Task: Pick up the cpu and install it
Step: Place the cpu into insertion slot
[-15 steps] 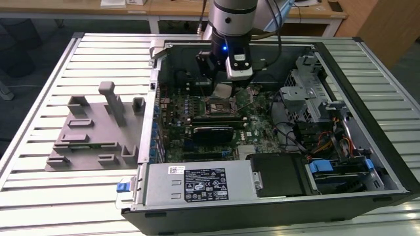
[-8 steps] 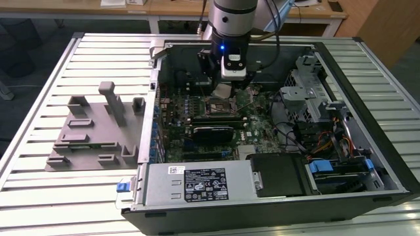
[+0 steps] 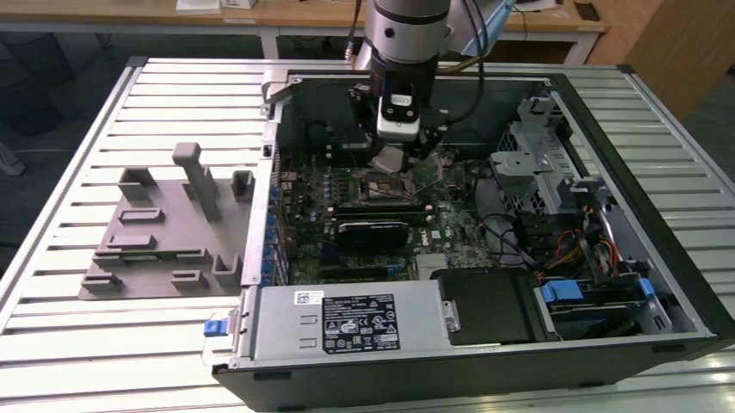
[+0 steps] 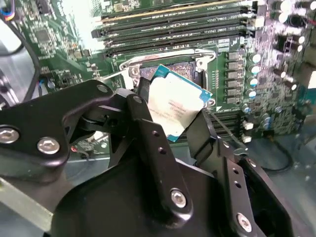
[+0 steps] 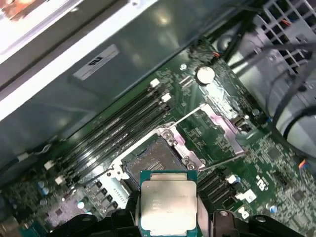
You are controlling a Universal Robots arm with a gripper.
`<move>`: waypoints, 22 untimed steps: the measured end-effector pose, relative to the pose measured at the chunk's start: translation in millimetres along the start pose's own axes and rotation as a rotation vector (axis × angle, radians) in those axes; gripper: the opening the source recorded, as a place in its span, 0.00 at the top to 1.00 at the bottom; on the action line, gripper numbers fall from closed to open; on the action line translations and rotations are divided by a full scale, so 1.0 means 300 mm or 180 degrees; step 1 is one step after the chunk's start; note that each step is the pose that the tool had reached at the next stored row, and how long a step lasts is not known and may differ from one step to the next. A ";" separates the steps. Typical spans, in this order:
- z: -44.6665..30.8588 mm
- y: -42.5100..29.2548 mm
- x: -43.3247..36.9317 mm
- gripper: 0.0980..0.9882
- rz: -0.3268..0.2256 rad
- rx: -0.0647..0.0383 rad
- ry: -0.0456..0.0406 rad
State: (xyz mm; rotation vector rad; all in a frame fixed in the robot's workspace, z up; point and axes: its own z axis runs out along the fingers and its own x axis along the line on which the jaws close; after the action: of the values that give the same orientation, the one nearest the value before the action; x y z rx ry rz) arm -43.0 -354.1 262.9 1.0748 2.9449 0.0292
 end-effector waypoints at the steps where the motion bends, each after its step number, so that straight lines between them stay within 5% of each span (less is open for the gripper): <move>1: 0.000 0.000 0.000 0.50 0.0052 0.0000 -0.0002; 22: 0.007 0.000 0.000 0.50 0.1239 0.0001 -0.0025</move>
State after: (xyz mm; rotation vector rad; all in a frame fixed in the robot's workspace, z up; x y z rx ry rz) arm -43.0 -354.1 260.9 1.6222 2.6784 0.0260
